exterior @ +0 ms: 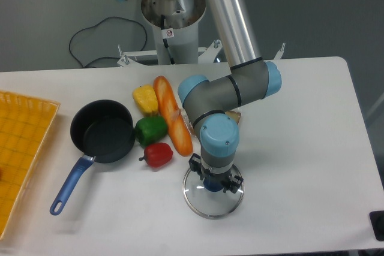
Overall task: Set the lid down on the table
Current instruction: 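Lower the glass lid flat onto the table surface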
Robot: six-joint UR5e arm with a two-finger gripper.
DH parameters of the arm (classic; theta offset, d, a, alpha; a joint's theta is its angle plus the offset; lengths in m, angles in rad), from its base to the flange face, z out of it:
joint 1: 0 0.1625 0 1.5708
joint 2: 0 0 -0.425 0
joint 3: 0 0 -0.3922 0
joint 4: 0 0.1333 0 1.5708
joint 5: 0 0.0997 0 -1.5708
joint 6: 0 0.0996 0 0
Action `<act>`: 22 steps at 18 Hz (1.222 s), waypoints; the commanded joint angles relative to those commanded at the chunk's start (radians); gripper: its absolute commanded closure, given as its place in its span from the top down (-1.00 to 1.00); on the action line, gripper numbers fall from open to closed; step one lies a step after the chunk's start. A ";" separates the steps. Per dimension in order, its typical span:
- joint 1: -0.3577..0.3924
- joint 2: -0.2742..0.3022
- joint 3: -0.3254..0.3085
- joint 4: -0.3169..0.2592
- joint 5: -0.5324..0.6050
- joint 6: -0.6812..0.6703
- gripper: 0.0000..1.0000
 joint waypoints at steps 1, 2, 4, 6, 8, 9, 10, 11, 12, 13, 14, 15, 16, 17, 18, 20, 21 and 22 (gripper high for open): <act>0.000 0.000 0.002 0.000 0.000 0.002 0.68; 0.000 0.000 0.002 0.000 0.000 0.002 0.70; 0.000 0.002 0.002 0.000 0.000 0.000 0.74; 0.000 0.002 0.002 0.000 0.000 0.002 0.89; 0.000 0.005 0.002 0.000 0.000 -0.002 1.00; -0.002 0.006 0.000 0.000 0.000 -0.002 1.00; -0.002 0.008 -0.002 0.000 0.002 -0.002 1.00; -0.002 0.009 -0.003 -0.002 0.002 -0.002 1.00; -0.002 0.012 -0.003 -0.002 0.002 -0.002 1.00; -0.002 0.017 -0.003 -0.003 0.003 -0.003 1.00; -0.002 0.021 -0.006 -0.003 0.003 -0.005 1.00; -0.002 0.028 -0.009 -0.003 0.003 -0.005 1.00; -0.002 0.035 -0.014 -0.005 0.005 -0.006 1.00; 0.000 0.040 -0.014 -0.006 0.006 -0.008 1.00; 0.000 0.046 -0.015 -0.006 0.005 -0.008 1.00; 0.000 0.058 -0.015 -0.006 0.006 -0.012 1.00; 0.000 0.066 -0.015 -0.008 0.006 -0.020 1.00; 0.000 0.077 -0.015 -0.009 0.008 -0.026 1.00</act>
